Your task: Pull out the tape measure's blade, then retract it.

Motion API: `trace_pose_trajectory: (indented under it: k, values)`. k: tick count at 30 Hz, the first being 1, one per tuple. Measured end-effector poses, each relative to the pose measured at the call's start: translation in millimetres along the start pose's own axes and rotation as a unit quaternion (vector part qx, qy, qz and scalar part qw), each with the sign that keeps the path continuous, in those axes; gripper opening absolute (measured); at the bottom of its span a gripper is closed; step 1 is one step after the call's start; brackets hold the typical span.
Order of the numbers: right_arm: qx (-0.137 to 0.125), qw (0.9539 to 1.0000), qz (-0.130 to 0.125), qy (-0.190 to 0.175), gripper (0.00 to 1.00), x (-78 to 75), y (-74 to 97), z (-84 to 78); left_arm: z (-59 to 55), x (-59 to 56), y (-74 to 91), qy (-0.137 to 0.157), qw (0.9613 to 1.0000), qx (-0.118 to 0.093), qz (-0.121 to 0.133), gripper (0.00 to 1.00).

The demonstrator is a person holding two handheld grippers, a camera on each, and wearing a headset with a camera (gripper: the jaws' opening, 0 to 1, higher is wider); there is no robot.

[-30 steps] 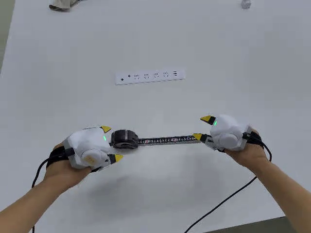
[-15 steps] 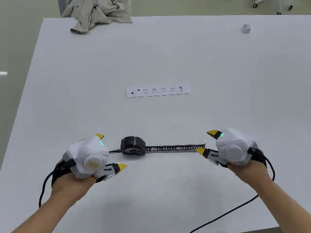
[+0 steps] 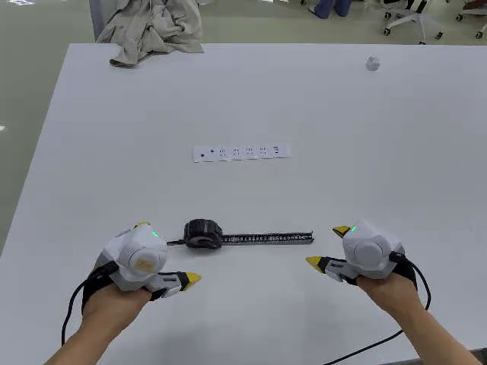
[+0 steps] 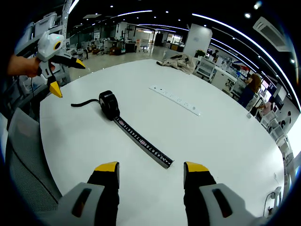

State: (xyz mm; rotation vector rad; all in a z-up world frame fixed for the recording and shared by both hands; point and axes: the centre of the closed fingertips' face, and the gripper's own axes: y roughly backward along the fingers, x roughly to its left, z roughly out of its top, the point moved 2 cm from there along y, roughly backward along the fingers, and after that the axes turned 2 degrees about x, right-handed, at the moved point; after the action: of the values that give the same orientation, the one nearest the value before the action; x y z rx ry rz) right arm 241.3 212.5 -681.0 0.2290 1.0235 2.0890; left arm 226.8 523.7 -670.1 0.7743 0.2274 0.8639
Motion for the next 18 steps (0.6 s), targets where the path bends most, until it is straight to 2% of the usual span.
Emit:
trace_pose_trajectory:
  k: [8, 14, 17, 18]
  values:
    - [-0.003, 0.9985, 0.001, -0.055, 0.67, 11.9, 4.1, -9.8, -6.3, -0.1, 5.9, 0.03, 0.9994, -0.002, 0.014, 0.96]
    - [-0.008, 0.9964, 0.003, -0.084, 0.76, 27.7, 8.5, -6.3, -14.3, -1.8, 12.4, 0.057, 0.9981, 0.002, 0.025, 1.0]
    - [-0.018, 0.9948, 0.003, -0.1, 0.8, 34.1, 12.9, 2.0, -17.6, -0.5, 16.9, 0.072, 0.9967, 0.002, 0.038, 1.0]
    - [-0.026, 0.9938, 0.001, -0.108, 0.81, 36.4, 15.7, 7.7, -18.7, 0.6, 19.0, 0.087, 0.9952, -0.001, 0.045, 1.0]
